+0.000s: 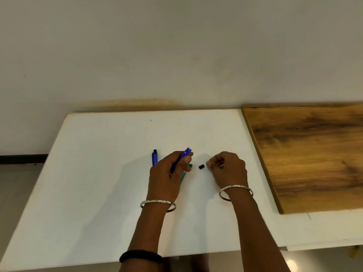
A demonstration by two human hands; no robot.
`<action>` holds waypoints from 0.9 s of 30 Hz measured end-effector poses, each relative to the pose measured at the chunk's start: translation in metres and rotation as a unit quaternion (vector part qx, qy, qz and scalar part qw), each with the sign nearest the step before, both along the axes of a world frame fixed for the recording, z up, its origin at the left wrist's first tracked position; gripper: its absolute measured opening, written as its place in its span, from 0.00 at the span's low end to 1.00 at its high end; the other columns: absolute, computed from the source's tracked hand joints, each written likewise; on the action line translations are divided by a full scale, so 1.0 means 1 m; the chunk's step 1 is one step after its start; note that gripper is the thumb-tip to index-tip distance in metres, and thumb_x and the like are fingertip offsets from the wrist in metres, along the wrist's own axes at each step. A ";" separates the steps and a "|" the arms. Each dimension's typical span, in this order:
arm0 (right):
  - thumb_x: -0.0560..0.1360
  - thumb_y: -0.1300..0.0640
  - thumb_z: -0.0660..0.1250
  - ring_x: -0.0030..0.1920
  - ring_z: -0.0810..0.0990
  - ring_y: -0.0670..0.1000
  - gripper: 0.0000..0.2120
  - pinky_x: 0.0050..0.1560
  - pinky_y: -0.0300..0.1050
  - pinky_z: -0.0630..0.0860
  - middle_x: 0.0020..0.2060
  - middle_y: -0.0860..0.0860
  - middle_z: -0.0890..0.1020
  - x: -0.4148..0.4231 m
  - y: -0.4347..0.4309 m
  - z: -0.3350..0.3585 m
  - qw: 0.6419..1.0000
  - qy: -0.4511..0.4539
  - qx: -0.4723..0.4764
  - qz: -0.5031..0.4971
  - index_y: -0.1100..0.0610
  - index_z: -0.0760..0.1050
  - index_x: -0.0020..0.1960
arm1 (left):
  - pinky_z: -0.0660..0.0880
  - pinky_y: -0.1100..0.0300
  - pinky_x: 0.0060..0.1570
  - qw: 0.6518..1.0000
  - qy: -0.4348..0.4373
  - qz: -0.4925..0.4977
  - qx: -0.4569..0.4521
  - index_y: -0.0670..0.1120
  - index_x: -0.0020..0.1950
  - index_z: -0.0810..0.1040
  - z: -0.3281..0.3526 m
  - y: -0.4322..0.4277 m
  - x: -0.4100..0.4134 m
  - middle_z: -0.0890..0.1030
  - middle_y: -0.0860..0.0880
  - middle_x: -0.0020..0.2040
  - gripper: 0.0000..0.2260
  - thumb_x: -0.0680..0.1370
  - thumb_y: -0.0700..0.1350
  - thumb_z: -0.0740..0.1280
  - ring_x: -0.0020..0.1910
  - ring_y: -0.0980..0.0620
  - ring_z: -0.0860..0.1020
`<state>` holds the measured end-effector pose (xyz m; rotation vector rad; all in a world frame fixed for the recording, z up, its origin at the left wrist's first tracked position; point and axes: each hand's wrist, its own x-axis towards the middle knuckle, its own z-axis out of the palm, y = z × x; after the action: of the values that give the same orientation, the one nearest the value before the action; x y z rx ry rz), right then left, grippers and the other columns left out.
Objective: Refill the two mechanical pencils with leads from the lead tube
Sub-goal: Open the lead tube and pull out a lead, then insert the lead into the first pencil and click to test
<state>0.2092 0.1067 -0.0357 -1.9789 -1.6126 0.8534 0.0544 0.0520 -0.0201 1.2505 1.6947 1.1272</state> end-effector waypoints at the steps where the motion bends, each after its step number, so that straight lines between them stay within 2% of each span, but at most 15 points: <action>1: 0.72 0.57 0.73 0.40 0.80 0.49 0.02 0.44 0.40 0.75 0.38 0.48 0.82 0.000 0.002 0.003 0.998 0.065 0.017 -0.019 0.54 0.80 0.42 | 0.72 0.74 0.37 1.000 0.003 -0.001 -0.001 0.57 0.53 0.80 -0.001 0.000 0.000 0.83 0.57 0.36 0.10 0.76 0.55 0.61 0.34 0.67 0.76; 4: 0.74 0.60 0.71 0.39 0.84 0.51 0.01 0.37 0.38 0.78 0.38 0.50 0.85 -0.003 0.003 0.018 0.956 0.290 0.041 -0.018 0.56 0.81 0.45 | 0.71 0.76 0.38 1.000 0.024 -0.008 -0.001 0.55 0.54 0.80 -0.003 0.001 0.000 0.83 0.58 0.37 0.09 0.78 0.53 0.62 0.35 0.68 0.77; 7: 0.75 0.63 0.69 0.39 0.85 0.50 0.02 0.36 0.38 0.80 0.38 0.51 0.86 -0.010 0.000 0.027 0.915 0.398 0.051 0.031 0.57 0.80 0.46 | 0.68 0.77 0.34 0.998 0.057 -0.015 0.003 0.55 0.55 0.80 -0.004 0.001 -0.001 0.83 0.57 0.36 0.11 0.77 0.55 0.62 0.30 0.67 0.75; 17: 0.75 0.68 0.68 0.40 0.85 0.52 0.04 0.40 0.42 0.81 0.40 0.57 0.85 -0.014 0.000 0.025 0.902 0.414 0.063 0.100 0.62 0.80 0.46 | 0.68 0.78 0.35 0.996 0.083 -0.021 0.009 0.55 0.55 0.80 -0.006 0.002 -0.001 0.82 0.57 0.35 0.13 0.76 0.57 0.61 0.32 0.68 0.75; 22: 0.75 0.68 0.68 0.40 0.85 0.54 0.04 0.42 0.44 0.81 0.41 0.59 0.85 -0.012 0.000 0.024 0.898 0.421 0.059 0.111 0.62 0.80 0.46 | 0.68 0.77 0.34 0.996 0.091 -0.015 0.015 0.59 0.53 0.79 -0.009 0.002 -0.002 0.81 0.58 0.33 0.09 0.77 0.57 0.61 0.30 0.67 0.75; 27: 0.75 0.68 0.67 0.39 0.85 0.53 0.04 0.43 0.45 0.81 0.40 0.58 0.85 -0.010 0.000 0.023 0.905 0.404 0.054 0.123 0.62 0.79 0.46 | 0.68 0.78 0.34 0.995 0.101 -0.021 0.019 0.58 0.53 0.79 -0.010 0.003 -0.002 0.81 0.58 0.33 0.14 0.75 0.61 0.59 0.31 0.68 0.75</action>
<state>0.1992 0.1068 -0.0129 -1.0929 -1.3496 1.4043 0.0521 0.0546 -0.0303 1.4573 1.7922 1.0413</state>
